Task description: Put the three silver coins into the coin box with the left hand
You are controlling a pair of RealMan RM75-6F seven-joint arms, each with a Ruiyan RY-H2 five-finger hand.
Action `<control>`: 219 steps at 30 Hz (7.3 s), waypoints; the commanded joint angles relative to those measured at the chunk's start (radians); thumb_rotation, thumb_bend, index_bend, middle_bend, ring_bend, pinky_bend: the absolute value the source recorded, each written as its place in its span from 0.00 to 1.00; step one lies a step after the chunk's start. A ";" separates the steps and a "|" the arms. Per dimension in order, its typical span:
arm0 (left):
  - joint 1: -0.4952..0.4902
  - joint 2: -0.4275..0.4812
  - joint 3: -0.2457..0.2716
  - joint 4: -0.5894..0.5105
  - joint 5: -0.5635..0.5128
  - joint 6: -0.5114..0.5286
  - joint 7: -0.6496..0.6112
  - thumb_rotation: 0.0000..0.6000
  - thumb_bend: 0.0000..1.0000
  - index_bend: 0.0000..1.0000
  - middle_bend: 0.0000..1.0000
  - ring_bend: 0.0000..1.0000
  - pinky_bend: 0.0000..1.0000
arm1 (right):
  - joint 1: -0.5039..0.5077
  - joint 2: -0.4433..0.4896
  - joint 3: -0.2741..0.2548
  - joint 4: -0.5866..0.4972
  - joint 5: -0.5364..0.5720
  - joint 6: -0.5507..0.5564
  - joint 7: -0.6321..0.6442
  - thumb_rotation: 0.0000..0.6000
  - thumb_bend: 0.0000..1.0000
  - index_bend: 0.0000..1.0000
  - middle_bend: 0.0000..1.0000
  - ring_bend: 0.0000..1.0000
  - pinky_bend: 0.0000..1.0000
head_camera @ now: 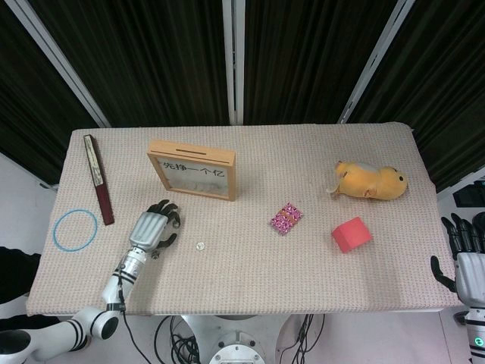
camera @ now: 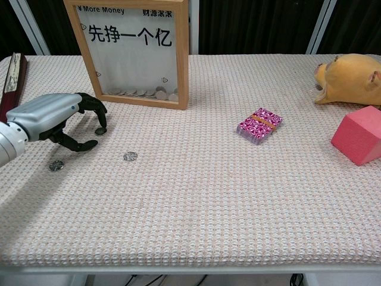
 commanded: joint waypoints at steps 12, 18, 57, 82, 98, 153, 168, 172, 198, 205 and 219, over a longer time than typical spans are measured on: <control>-0.008 -0.006 0.001 0.011 -0.005 -0.003 0.005 1.00 0.29 0.41 0.20 0.10 0.22 | 0.000 0.002 -0.002 0.000 0.001 -0.004 0.001 1.00 0.39 0.00 0.00 0.00 0.00; -0.014 -0.010 -0.001 0.021 -0.009 -0.010 0.009 1.00 0.29 0.41 0.20 0.10 0.22 | 0.002 0.006 -0.001 -0.003 0.002 -0.010 0.005 1.00 0.39 0.00 0.00 0.00 0.00; -0.022 -0.122 -0.002 0.232 0.055 0.098 -0.125 1.00 0.30 0.54 0.31 0.17 0.24 | 0.007 0.004 0.002 0.003 0.011 -0.021 0.005 1.00 0.39 0.00 0.00 0.00 0.00; 0.007 -0.038 -0.006 0.079 0.064 0.154 -0.107 1.00 0.44 0.62 0.32 0.17 0.24 | 0.005 0.006 0.006 0.004 0.009 -0.010 0.023 1.00 0.39 0.00 0.00 0.00 0.00; 0.099 0.463 -0.115 -0.479 0.060 0.359 0.008 1.00 0.43 0.63 0.33 0.17 0.25 | 0.023 0.011 0.014 -0.022 0.013 -0.029 -0.011 1.00 0.39 0.00 0.00 0.00 0.00; -0.470 0.495 -0.234 -0.239 -0.278 -0.406 -0.147 1.00 0.42 0.61 0.34 0.17 0.23 | 0.049 0.000 0.033 -0.008 0.074 -0.076 -0.031 1.00 0.38 0.00 0.00 0.00 0.00; -0.487 0.503 -0.213 -0.246 -0.294 -0.416 -0.138 1.00 0.42 0.60 0.34 0.17 0.23 | 0.050 0.002 0.032 -0.013 0.073 -0.076 -0.032 1.00 0.38 0.00 0.00 0.00 0.00; -0.491 0.502 -0.208 -0.242 -0.294 -0.413 -0.133 1.00 0.42 0.56 0.34 0.17 0.23 | 0.049 0.002 0.032 -0.010 0.076 -0.078 -0.029 1.00 0.38 0.00 0.00 0.00 0.00; -0.288 0.587 -0.175 -0.519 -0.087 0.079 -0.026 1.00 0.39 0.43 0.33 0.17 0.25 | 0.049 0.002 0.035 -0.002 0.075 -0.073 -0.015 1.00 0.39 0.00 0.00 0.00 0.00; -0.102 0.644 -0.033 -0.696 0.049 0.250 -0.002 1.00 0.33 0.44 0.35 0.17 0.25 | 0.052 0.001 0.041 -0.009 0.074 -0.066 -0.021 1.00 0.39 0.00 0.00 0.00 0.00; 0.142 0.331 0.197 -0.353 0.185 0.353 -0.058 1.00 0.30 0.45 0.36 0.20 0.27 | 0.053 -0.006 0.036 -0.007 0.059 -0.058 -0.022 1.00 0.39 0.00 0.00 0.00 0.00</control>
